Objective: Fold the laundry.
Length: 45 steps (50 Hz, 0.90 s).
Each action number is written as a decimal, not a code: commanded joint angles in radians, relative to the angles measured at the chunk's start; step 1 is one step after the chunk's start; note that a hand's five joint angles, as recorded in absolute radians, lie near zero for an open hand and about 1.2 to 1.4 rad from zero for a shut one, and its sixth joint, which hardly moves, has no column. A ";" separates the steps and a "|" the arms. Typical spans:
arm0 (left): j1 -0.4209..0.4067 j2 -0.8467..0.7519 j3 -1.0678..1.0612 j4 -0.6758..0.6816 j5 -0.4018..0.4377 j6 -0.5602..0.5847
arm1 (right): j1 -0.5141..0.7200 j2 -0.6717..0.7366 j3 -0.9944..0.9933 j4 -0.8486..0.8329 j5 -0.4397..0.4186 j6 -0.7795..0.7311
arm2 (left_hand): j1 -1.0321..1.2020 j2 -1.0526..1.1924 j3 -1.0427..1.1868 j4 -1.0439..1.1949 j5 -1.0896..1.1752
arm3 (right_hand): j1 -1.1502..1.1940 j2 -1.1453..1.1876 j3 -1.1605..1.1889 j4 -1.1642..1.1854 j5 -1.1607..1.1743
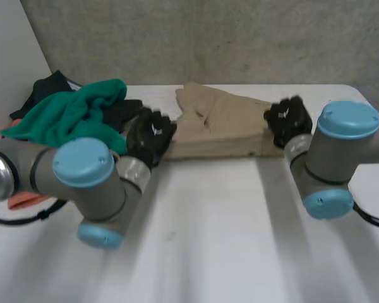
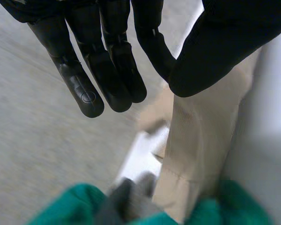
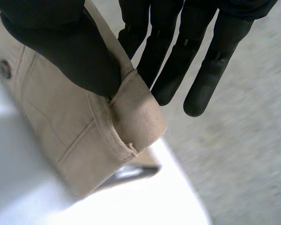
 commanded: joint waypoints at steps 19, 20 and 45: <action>-0.338 0.503 -0.374 -0.901 -0.153 0.029 | 0.000 -0.558 0.499 0.740 -0.003 -0.182 | 0.313 0.201 0.207 0.197 0.214 | 0.320 0.224 0.210 0.201 0.213; -0.353 0.492 -0.365 -0.872 -0.154 0.029 | 0.001 -0.556 0.514 0.720 -0.003 -0.183 | 0.313 0.201 0.207 0.197 0.214 | 0.320 0.224 0.210 0.201 0.213; -0.085 0.291 -0.296 -0.336 -0.071 -0.208 | 0.004 -0.529 0.404 0.373 -0.003 0.212 | -0.899 -1.011 -1.005 -1.016 -0.998 | 0.320 0.224 0.210 0.201 0.213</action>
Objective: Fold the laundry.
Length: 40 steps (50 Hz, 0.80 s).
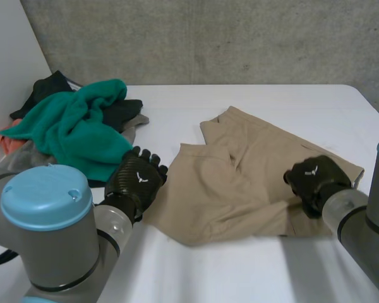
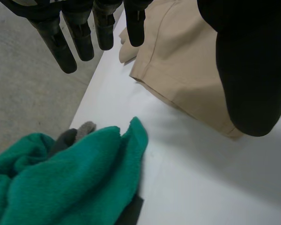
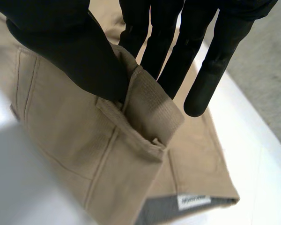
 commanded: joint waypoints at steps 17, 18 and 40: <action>0.046 -0.165 0.080 -0.004 0.176 -0.407 | 0.129 -0.172 -0.208 -0.002 0.011 0.182 | 0.076 0.073 0.070 0.077 0.065 | 0.312 0.221 0.201 0.201 0.213; 0.046 -0.175 0.090 -0.002 0.176 -0.407 | 0.129 -0.177 -0.210 -0.002 0.013 0.182 | 0.111 0.109 0.105 0.112 0.100 | 0.312 0.221 0.201 0.201 0.213; 0.036 -0.038 0.116 -0.010 0.033 -0.386 | 0.111 -0.184 -0.162 0.114 0.068 0.023 | 1.188 1.186 1.183 1.190 1.178 | 0.312 0.221 0.201 0.201 0.213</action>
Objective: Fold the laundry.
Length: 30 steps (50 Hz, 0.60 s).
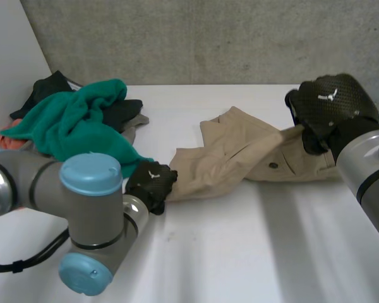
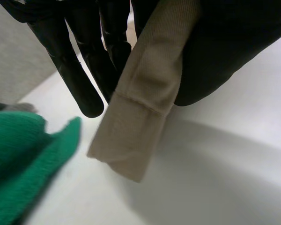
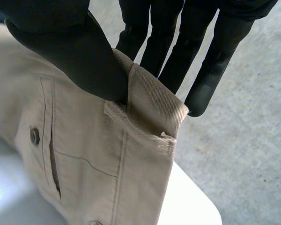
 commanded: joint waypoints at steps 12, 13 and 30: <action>-0.043 0.659 -0.243 -0.297 -0.069 0.345 | -0.050 0.000 0.049 0.237 0.002 -0.276 | 0.265 0.206 0.210 0.201 0.232 | 0.292 0.221 0.201 0.201 0.213; -0.058 0.676 -0.246 -0.380 -0.070 0.378 | -0.055 0.000 0.059 0.252 0.001 -0.289 | 0.265 0.206 0.210 0.201 0.232 | 0.292 0.221 0.201 0.201 0.213; -0.100 0.221 -0.084 -0.333 -0.080 0.403 | -0.075 0.250 0.095 0.173 0.002 -0.310 | 0.265 0.206 0.210 0.201 0.232 | 0.292 0.221 0.201 0.201 0.213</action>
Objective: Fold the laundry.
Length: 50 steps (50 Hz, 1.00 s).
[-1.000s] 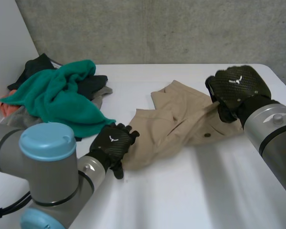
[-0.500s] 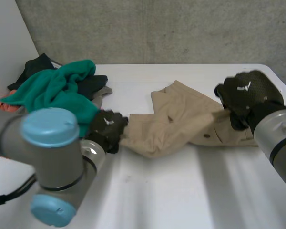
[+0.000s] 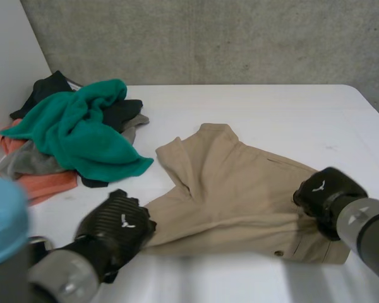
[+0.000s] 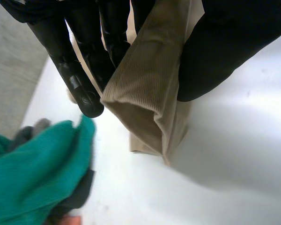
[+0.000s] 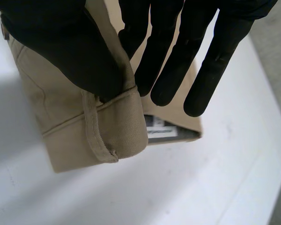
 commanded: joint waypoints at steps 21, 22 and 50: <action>0.142 -0.634 1.203 1.019 0.036 0.310 | -0.010 0.294 -0.684 -1.028 0.035 -0.103 | 0.265 0.203 0.208 0.200 0.224 | 0.292 0.221 0.202 0.201 0.213; 0.142 -0.632 1.195 1.012 0.036 0.310 | -0.007 0.294 -0.684 -1.038 0.022 -0.113 | 0.265 0.203 0.208 0.200 0.224 | 0.292 0.221 0.202 0.201 0.213; 0.071 -0.573 0.218 0.950 -0.059 0.213 | -0.016 0.553 -0.390 -0.699 -0.072 0.002 | 0.265 0.203 0.208 0.200 0.224 | 0.292 0.221 0.202 0.201 0.213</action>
